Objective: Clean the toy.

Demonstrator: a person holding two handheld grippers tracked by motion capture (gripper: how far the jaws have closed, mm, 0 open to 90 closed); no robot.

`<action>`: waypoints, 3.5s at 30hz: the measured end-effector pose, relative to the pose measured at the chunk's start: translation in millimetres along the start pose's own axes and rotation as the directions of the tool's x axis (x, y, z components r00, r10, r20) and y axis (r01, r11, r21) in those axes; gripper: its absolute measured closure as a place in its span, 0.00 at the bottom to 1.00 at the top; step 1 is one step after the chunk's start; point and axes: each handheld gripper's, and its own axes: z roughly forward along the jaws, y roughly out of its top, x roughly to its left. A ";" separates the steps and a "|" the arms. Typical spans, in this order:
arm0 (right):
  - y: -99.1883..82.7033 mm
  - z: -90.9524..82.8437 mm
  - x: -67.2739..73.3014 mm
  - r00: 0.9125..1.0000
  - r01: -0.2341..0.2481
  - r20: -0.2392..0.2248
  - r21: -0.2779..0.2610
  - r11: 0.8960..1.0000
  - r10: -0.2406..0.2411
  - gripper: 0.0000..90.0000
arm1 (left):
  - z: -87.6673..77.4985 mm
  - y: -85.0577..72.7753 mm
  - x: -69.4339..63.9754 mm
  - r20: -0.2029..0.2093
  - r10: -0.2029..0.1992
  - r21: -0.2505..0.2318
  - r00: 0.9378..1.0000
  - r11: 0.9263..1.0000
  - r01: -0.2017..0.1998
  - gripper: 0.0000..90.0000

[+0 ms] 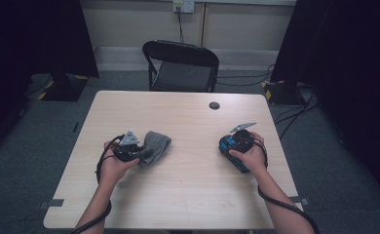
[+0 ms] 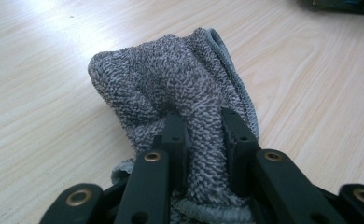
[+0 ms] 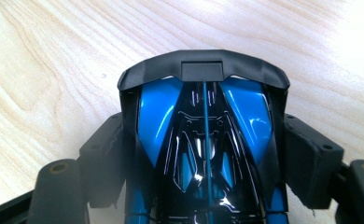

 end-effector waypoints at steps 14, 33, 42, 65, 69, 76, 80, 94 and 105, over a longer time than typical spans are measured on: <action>-3.7 4.3 0.2 1.000 0.008 -0.005 -0.002 1.000 -0.008 0.28 | -1.1 -3.7 5.7 -0.015 -0.010 -0.006 1.000 1.000 0.010 0.82; -5.9 2.4 -0.7 1.000 0.018 -0.014 -0.003 1.000 -0.018 0.26 | 1.8 -12.7 10.8 -0.080 -0.031 -0.011 0.996 0.999 0.031 0.66; -3.7 -0.8 -2.7 1.000 0.008 -0.018 -0.016 1.000 -0.008 0.22 | 2.2 -12.3 10.1 -0.122 -0.065 -0.021 0.990 0.998 0.063 0.39; 3.5 -28.0 5.9 0.998 0.037 -0.046 -0.073 0.997 -0.040 0.18 | -10.1 8.7 -5.9 -0.112 -0.061 -0.067 0.992 0.996 0.054 0.25; 5.1 -30.4 11.8 0.997 0.048 -0.049 -0.081 0.996 -0.052 0.18 | -11.4 13.7 -10.6 -0.097 -0.051 -0.075 0.994 0.996 0.044 0.23; 8.4 -34.2 23.3 0.995 0.047 -0.079 -0.109 0.993 -0.056 0.18 | -9.8 19.9 -20.9 -0.050 -0.028 -0.095 0.998 0.995 0.023 0.21; 9.4 -33.9 31.0 0.993 0.061 -0.094 -0.102 0.993 -0.070 0.18 | -6.4 23.9 -29.7 -0.010 -0.015 -0.104 1.000 0.994 0.014 0.20; 6.2 -27.8 51.1 0.982 0.098 -0.149 -0.112 0.989 -0.114 0.18 | 11.3 25.5 -50.0 0.084 0.008 -0.081 0.996 0.997 -0.001 0.17; 5.8 -27.5 60.6 0.973 0.113 -0.189 -0.121 0.986 -0.134 0.18 | 19.1 22.7 -62.1 0.137 0.025 -0.044 0.990 0.999 -0.019 0.17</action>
